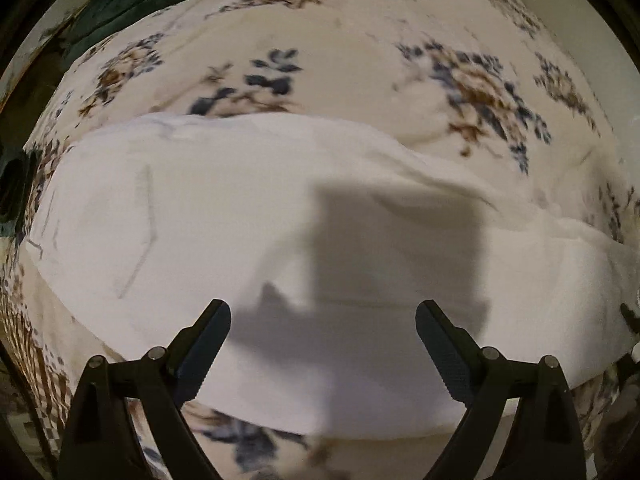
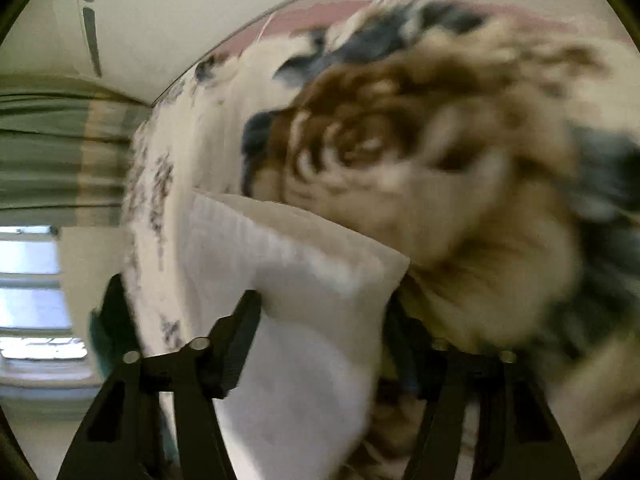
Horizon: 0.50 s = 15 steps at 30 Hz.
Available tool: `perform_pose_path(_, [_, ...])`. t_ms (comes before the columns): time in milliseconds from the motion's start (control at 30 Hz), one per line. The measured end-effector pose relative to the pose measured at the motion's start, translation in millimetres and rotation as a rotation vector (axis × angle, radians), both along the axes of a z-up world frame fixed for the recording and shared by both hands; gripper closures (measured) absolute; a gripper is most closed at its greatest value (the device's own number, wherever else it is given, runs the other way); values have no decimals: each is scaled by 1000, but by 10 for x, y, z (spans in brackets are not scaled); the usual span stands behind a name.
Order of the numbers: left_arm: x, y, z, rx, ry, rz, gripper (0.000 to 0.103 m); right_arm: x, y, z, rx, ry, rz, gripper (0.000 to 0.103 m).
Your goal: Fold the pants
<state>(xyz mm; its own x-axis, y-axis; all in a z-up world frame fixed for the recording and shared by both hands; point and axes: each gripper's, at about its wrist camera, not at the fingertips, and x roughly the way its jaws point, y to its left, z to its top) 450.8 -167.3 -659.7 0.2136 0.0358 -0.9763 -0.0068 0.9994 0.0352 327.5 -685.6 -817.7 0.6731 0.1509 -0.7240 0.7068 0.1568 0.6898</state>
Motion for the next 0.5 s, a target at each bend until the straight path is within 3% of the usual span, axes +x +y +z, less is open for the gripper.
perform_pose_path(33, [17, -47, -22, 11, 4, 1, 8, 163, 51, 50, -46, 19, 76, 95])
perform_pose_path(100, [25, -112, -66, 28, 6, 7, 8, 235, 35, 263, -160, 53, 128, 96])
perform_pose_path(167, [52, -120, -99, 51, 1, 14, 8, 151, -101, 346, -197, 53, 92, 96])
perform_pose_path(233, [75, -87, -159, 69, 14, 32, 8, 40, -280, 86, -121, 99, 61, 96])
perform_pose_path(300, [93, -5, -231, 77, 42, 62, 8, 20, -347, -215, 14, 73, 31, 95])
perform_pose_path(367, [91, 77, -235, 68, 54, 88, 8, 23, -392, -255, 43, 63, 40, 93])
perform_pose_path(433, [68, 176, -188, 50, 54, 110, 8, 70, -394, -158, 51, 83, 96, 80])
perform_pose_path(500, [44, 249, -121, 26, 46, 113, 8, 32, -398, -25, 14, 139, 116, 55])
